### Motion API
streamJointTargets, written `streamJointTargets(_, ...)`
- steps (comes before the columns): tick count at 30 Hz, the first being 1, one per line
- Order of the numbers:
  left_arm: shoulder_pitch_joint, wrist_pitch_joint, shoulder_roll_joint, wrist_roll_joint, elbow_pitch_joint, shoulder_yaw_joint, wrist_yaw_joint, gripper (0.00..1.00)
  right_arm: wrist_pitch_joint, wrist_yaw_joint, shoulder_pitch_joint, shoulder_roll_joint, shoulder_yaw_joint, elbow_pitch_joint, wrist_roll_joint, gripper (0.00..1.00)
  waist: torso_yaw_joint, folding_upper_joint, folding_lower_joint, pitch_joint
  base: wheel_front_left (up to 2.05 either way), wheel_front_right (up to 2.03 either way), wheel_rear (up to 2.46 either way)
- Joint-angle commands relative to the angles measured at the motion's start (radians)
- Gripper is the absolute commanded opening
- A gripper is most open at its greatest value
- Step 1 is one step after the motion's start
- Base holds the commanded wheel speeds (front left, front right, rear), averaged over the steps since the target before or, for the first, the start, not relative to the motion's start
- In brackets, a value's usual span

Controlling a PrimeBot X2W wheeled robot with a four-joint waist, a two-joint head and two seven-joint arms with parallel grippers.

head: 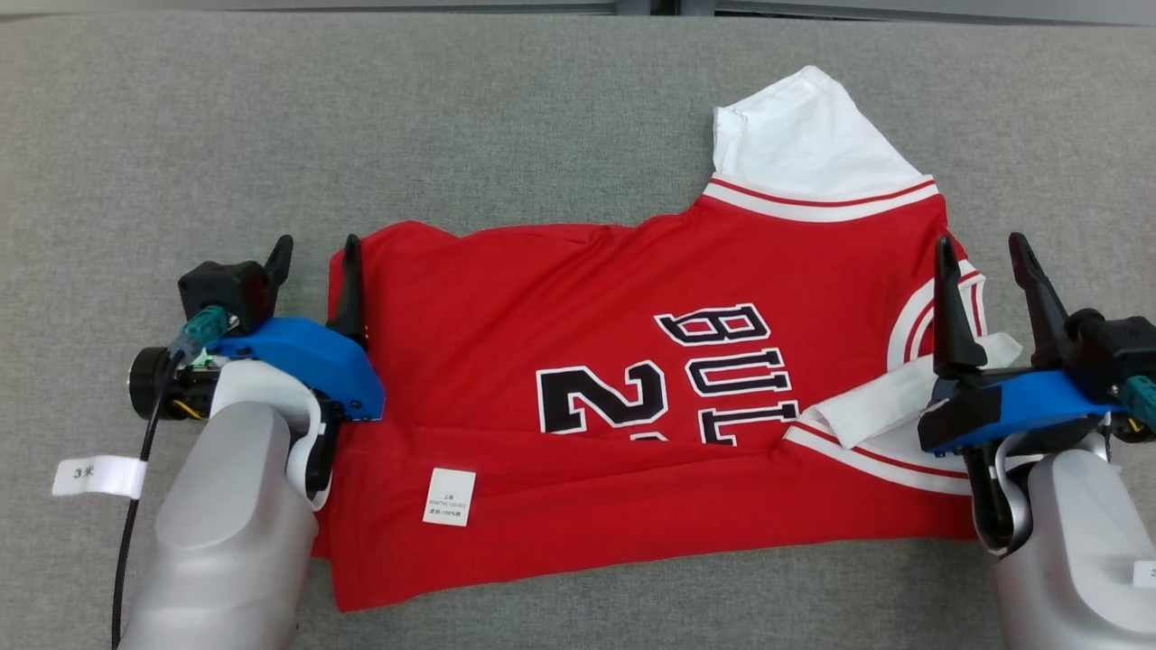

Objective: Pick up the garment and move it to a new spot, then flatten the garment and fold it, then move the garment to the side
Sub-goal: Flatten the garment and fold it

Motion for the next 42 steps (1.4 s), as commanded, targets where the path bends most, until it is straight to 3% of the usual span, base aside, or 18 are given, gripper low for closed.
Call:
streamJointTargets(1, -0.026, 0.009, -0.001, -0.004, 0.022, -0.011, -0.005, 1.00, -0.003, 0.000, -0.023, -0.011, 0.005, 0.004, -0.002, 1.00, -0.001, 0.0000, -0.0002, 0.008, 0.00, 0.00, 0.00)
streamJointTargets(8, -0.098, 0.008, 0.001, -0.025, 0.141, -0.063, -0.011, 1.00, -0.003, 0.000, -0.079, -0.042, 0.033, 0.026, -0.001, 1.00, -0.002, 0.0000, -0.0002, 0.035, 0.00, 0.00, 0.00)
streamJointTargets(9, -0.104, 0.003, 0.000, -0.026, 0.153, -0.069, -0.009, 0.92, -0.003, 0.000, -0.087, -0.047, 0.039, 0.032, -0.001, 1.00, 0.000, 0.0000, -0.0002, 0.037, 0.00, 0.00, 0.00)
streamJointTargets(10, -0.111, -0.001, -0.003, -0.026, 0.162, -0.076, -0.009, 0.00, -0.003, 0.000, -0.096, -0.051, 0.043, 0.038, -0.001, 1.00, 0.001, 0.0000, -0.0002, 0.040, 0.00, 0.00, 0.00)
streamJointTargets(18, -0.144, -0.034, -0.010, -0.071, 0.160, -0.184, -0.010, 0.00, 0.039, 0.000, -0.239, -0.112, 0.059, 0.193, -0.014, 1.00, 0.047, 0.0000, -0.0002, 0.046, 0.00, 0.00, 0.00)
streamJointTargets(30, -0.137, -0.072, -0.036, -0.055, -0.025, -0.241, -0.010, 0.00, 0.316, 0.000, -0.503, -0.226, 0.042, 0.438, -0.072, 1.00, 0.205, 0.0000, -0.0002, 0.094, 0.00, 0.00, 0.00)
streamJointTargets(42, -0.118, -0.072, -0.064, -0.079, -0.120, -0.300, -0.010, 0.00, 0.403, 0.000, -0.638, -0.250, -0.059, 0.567, -0.185, 1.00, 0.280, 0.0000, -0.0002, 0.153, 0.00, 0.00, 0.00)
